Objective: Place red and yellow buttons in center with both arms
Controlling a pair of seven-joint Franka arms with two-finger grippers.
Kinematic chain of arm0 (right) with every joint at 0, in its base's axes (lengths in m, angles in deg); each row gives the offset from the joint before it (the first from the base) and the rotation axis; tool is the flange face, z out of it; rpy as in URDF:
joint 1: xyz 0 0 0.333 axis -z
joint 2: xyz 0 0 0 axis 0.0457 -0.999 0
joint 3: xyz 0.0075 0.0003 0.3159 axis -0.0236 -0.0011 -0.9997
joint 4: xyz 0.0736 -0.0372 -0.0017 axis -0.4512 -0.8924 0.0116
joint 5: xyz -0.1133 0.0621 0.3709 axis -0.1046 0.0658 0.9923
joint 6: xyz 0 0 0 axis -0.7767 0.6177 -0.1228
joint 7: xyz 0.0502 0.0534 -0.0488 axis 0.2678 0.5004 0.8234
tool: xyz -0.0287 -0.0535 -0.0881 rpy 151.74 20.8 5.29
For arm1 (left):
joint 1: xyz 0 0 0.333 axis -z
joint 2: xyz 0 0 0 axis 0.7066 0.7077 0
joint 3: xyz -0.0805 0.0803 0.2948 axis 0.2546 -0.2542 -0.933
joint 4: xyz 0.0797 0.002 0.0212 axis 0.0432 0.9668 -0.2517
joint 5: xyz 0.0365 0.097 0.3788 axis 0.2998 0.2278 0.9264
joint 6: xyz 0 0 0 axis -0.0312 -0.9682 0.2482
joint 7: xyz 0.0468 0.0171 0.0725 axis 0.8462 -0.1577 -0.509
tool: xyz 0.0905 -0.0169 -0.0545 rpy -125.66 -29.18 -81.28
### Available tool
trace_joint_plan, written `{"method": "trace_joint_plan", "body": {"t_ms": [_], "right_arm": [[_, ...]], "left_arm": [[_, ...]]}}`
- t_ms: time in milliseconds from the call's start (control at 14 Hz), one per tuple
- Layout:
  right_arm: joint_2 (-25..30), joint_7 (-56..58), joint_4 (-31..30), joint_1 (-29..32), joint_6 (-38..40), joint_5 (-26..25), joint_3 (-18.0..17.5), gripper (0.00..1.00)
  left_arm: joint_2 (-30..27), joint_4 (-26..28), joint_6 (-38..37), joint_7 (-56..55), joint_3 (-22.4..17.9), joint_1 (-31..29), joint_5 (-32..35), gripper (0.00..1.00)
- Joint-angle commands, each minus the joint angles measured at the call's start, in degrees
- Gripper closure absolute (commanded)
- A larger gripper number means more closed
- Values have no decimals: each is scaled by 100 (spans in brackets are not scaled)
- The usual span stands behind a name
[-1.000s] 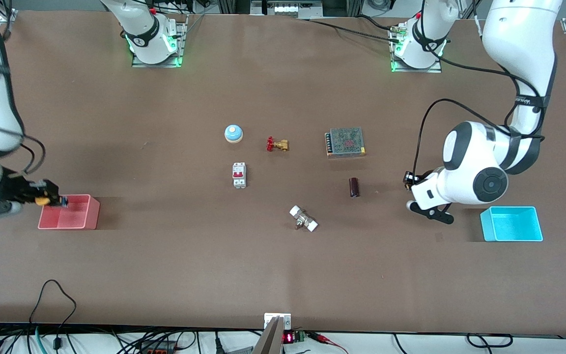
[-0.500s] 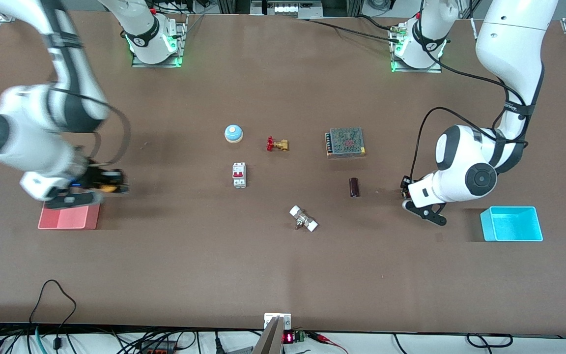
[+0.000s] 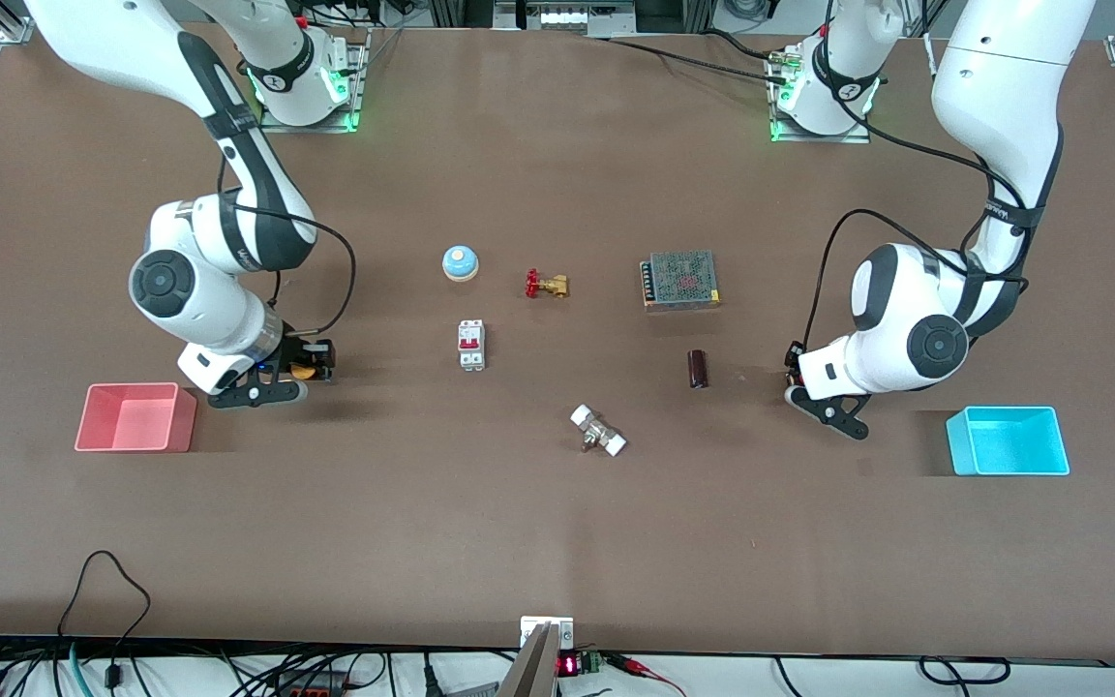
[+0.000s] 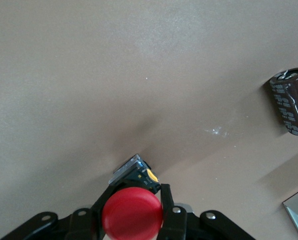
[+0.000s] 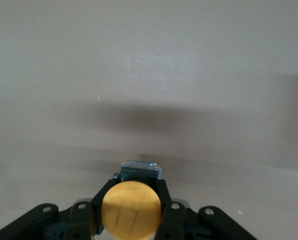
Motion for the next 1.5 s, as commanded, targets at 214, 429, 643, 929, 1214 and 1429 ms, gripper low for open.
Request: {"method": "trace_joint_plan", "body": {"t_ms": [214, 429, 643, 929, 1214, 1429], "right_arm": [[-113, -150, -403, -43, -675, -117, -85, 72], [-184, -141, -403, -69, -728, -117, -85, 69], [-228, -141, -403, -96, -728, -117, -85, 63], [-237, -141, -394, -96, -728, -117, -93, 35], [-45, -71, -184, -61, -554, -100, -111, 0], [622, -35, 946, 106, 1312, -100, -111, 0]], "left_arm": [[-616, 68, -15, 127, 5, 26, -112, 0], [-871, -160, -50, -336, -249, 44, -138, 0], [-889, -625, -549, -968, -539, 35, -147, 0], [-1178, -1127, -1481, -2260, -839, -53, -121, 0], [-1767, -1127, -1806, -2641, -857, -255, -59, 0], [-2014, -1529, -2508, -2650, -691, -570, -41, 0]]}}
